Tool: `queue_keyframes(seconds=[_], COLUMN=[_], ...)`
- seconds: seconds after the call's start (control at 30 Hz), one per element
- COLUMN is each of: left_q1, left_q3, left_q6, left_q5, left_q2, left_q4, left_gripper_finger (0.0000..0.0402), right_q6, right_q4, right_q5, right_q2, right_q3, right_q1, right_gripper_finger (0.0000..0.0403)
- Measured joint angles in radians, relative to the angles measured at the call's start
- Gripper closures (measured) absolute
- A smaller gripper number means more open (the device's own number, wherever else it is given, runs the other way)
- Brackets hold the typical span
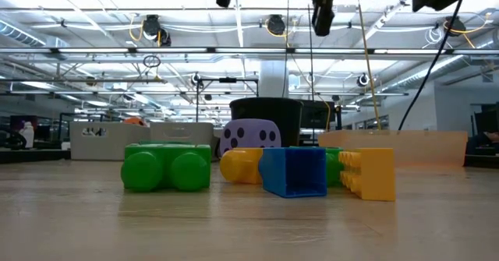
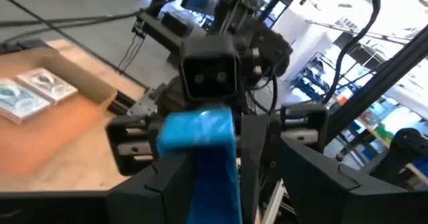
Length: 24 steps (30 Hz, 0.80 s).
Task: Pick & Place Toys
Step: Put the blue game piece into the right gray bin
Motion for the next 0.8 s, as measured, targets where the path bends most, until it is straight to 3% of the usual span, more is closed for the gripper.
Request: queue_keyframes(seconds=[0.27, 0.4, 0.6, 0.8], left_q1=[0.001, 0.000, 0.005, 0.026], left_q3=[0.078, 0.126, 0.234, 0.375], left_q6=[0.023, 0.068, 0.143, 0.159], left_q5=[0.023, 0.029, 0.033, 0.131], left_q2=[0.000, 0.000, 0.020, 0.118], left_q4=[-0.199, -0.268, -0.425, -0.577], left_gripper_finger=[0.0188, 0.0188, 0.0188, 0.0188], right_q6=[-0.040, -0.035, -0.002, 0.016], right_q4=[-0.230, -0.322, -0.352, -0.353], right_q5=[-0.008, -0.062, -0.168, -0.248], right_q2=[-0.116, -0.147, -0.139, -0.111], right_q3=[-0.001, -0.001, 0.000, 0.000], right_q1=[0.001, -0.002, -0.010, -0.018], right_gripper_finger=[0.0265, 0.0266, 0.0266, 0.0266])
